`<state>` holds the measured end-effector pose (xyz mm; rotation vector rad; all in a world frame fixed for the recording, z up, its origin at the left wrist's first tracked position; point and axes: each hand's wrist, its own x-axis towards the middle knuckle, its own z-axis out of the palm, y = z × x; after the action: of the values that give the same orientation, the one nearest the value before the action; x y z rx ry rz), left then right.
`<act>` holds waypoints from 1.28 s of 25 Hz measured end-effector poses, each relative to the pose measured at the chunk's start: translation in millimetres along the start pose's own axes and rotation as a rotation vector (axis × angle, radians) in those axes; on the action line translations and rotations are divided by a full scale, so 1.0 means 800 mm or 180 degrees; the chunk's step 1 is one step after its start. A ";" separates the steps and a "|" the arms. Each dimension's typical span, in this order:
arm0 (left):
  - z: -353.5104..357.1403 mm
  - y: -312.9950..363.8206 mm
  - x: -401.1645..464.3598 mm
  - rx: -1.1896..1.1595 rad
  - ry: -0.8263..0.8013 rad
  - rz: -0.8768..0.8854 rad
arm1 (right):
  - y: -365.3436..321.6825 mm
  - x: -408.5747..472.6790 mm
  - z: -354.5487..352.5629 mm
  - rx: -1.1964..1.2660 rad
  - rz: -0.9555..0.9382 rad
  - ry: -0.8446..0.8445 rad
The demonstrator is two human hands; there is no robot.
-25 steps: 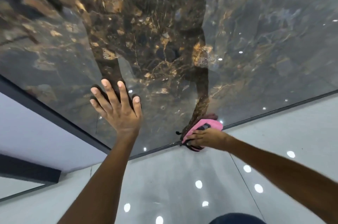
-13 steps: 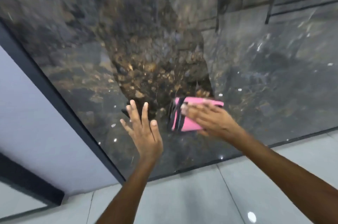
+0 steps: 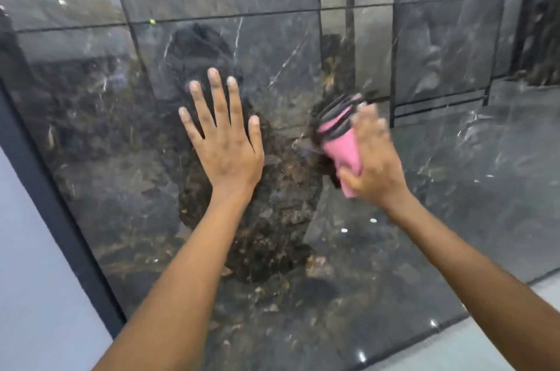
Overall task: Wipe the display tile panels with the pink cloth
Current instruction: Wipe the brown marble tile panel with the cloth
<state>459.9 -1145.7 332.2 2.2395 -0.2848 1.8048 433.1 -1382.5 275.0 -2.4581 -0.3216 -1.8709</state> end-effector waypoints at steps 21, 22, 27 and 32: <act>0.003 -0.013 0.005 -0.0026 0.0042 0.0112 | 0.081 0.090 -0.067 0.0233 0.0785 -0.0416; 0.002 -0.013 0.005 -0.0047 0.0043 0.0120 | 0.104 0.122 -0.082 0.0451 0.1894 -0.0242; 0.006 -0.012 0.002 -0.0055 0.0047 0.0086 | 0.041 0.183 -0.068 0.0879 0.0931 -0.0188; 0.005 -0.012 0.005 0.0047 0.0041 0.0110 | 0.040 0.149 -0.058 -0.0226 -0.2564 -0.1026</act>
<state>467.7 -1137.9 334.5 2.2454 -0.3104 1.8440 424.9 -1403.6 405.0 -2.9369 -1.4636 -1.6482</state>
